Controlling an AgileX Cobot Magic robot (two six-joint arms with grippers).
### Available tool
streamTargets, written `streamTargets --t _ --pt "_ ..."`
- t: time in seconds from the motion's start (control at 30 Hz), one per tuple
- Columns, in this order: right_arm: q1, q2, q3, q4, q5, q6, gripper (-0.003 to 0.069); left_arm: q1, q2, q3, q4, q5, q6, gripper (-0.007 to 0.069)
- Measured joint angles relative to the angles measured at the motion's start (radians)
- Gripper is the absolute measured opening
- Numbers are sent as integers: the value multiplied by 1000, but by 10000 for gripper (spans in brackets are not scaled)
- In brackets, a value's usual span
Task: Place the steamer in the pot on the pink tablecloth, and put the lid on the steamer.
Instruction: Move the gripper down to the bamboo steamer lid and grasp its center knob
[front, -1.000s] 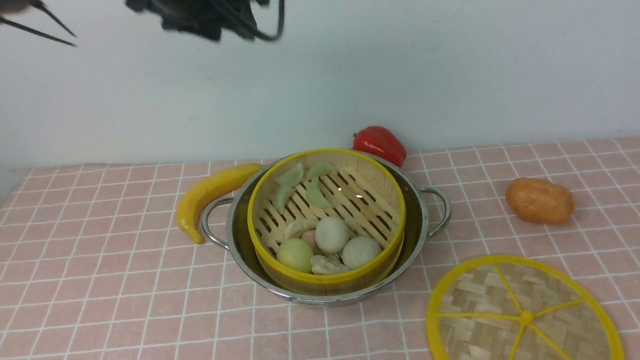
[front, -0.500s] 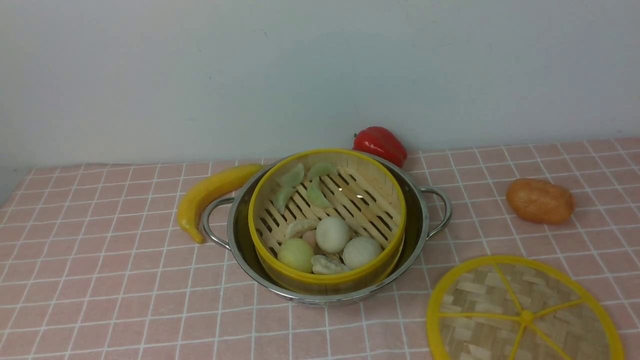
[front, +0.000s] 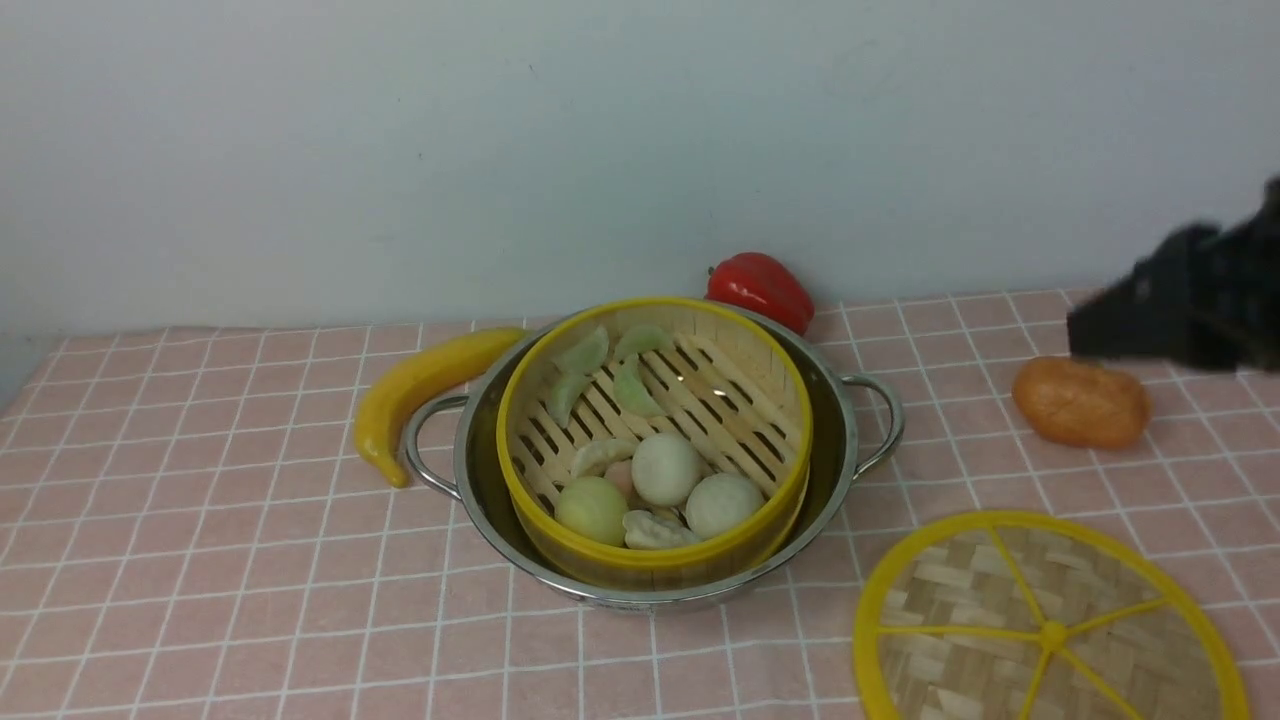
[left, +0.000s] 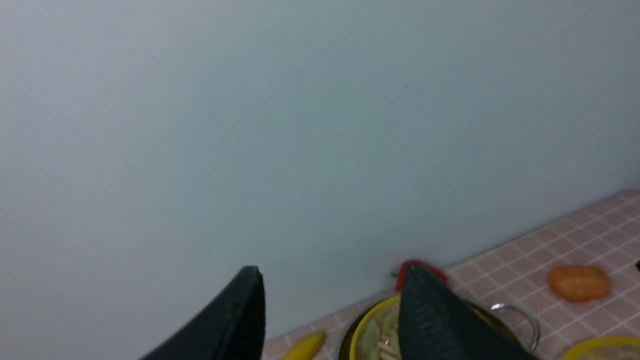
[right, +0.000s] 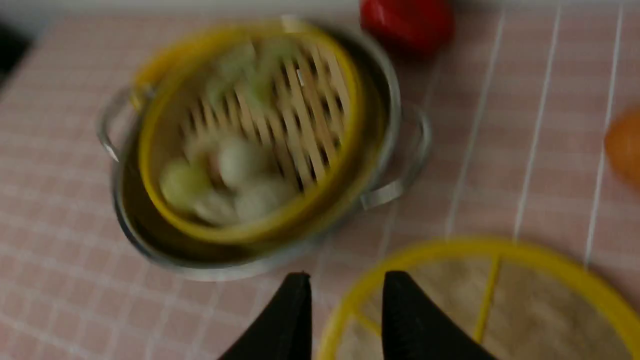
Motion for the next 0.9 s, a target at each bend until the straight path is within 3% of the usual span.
streamTargets --t 0.13,0.27,0.43,0.47,0.57,0.73,0.9 --pt "0 126 0 -136 89 83 221 0 -149 211 68 1 -26 347" --pt "12 164 -1 -167 74 126 221 0 -247 346 82 1 -80 347" --pt "189 169 -1 -181 70 139 221 0 -369 546 84 1 -131 347" --pt "284 169 -2 -215 62 141 221 0 -407 617 86 2 -138 347" --pt "416 169 -2 -396 54 259 221 0 -450 718 90 -2 -141 347" --pt "428 169 -2 -703 44 535 222 0 -468 800 84 -33 -146 347" --pt "425 170 -2 -698 -13 551 223 0 -468 828 61 -56 -147 347"
